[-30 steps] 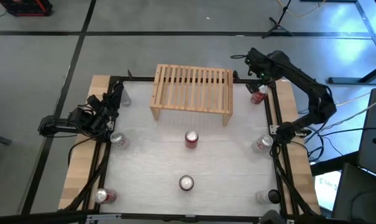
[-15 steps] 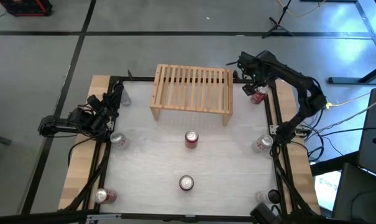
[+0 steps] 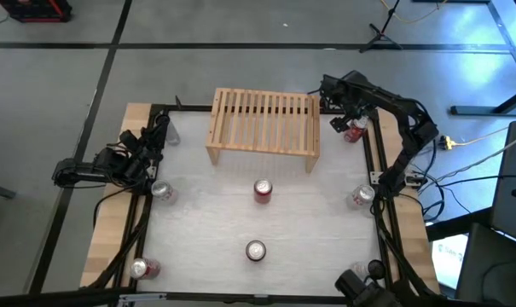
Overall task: Place canned beverage on shelf
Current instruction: Put the top red and white soda can on the shelf
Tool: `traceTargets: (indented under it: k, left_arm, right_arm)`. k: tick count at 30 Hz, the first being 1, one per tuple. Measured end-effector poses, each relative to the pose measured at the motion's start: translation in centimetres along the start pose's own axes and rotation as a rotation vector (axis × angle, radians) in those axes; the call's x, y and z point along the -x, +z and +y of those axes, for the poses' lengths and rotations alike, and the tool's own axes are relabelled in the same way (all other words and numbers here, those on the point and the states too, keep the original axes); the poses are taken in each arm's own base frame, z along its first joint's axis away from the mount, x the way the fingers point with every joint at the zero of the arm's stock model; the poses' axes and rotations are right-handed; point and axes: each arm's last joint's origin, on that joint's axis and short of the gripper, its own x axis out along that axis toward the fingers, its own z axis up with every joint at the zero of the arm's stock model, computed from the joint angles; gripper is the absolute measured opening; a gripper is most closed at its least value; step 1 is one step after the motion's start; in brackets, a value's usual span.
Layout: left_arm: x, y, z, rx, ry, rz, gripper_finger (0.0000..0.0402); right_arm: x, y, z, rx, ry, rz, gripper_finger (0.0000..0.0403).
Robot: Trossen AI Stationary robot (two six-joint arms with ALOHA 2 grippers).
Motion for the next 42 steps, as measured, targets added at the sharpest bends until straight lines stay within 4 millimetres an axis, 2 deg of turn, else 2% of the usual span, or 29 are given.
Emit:
traceTargets:
  k: [12,22,35,42]
  left_arm:
    - [0.0,0.0,0.0,-0.001,-0.003,0.000,0.0094]
    - [0.0,0.0,0.0,-0.001,-0.003,0.000,0.0094]
    - [0.0,0.0,0.0,-0.001,-0.003,0.000,0.0094]
    - [0.0,0.0,0.0,0.000,-0.004,0.000,0.0094]
  right_arm:
    - [-2.0,0.0,0.7,0.028,0.062,0.045,0.0398]
    - [-1.9,-0.1,1.2,0.030,0.237,0.081,0.0398]
    - [-1.5,-0.4,1.2,0.046,0.289,0.067,0.0397]
    - [-1.1,-2.7,0.4,-0.005,0.301,-0.011,0.0364]
